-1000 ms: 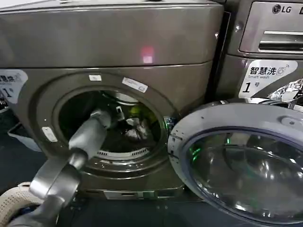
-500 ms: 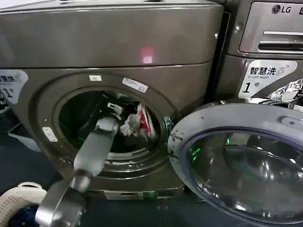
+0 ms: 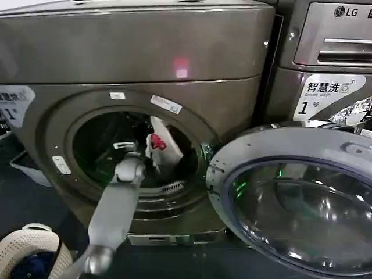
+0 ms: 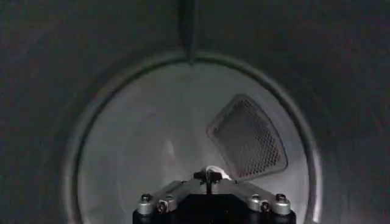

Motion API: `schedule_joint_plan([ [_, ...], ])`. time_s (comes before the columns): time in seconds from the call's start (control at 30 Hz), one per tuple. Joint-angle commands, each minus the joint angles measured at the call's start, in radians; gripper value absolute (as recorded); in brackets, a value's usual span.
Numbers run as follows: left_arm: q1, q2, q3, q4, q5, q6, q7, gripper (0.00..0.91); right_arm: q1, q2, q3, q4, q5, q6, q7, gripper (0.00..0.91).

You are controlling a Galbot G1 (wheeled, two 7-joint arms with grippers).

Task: Grasp the clothes from the dryer.

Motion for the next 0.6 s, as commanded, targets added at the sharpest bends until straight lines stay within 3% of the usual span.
schedule_joint_plan([
  [0.03, 0.115, 0.0, -0.029, -0.188, 0.043, -0.028, -0.081, 0.0, -0.005, 0.004, 0.01, -0.004, 0.005, 0.021, 0.001, 0.907],
  [0.6, 0.113, 0.012, -0.024, -0.196, 0.039, 0.005, -0.074, 0.0, -0.017, -0.002, 0.04, -0.004, 0.0, -0.009, 0.004, 0.907],
])
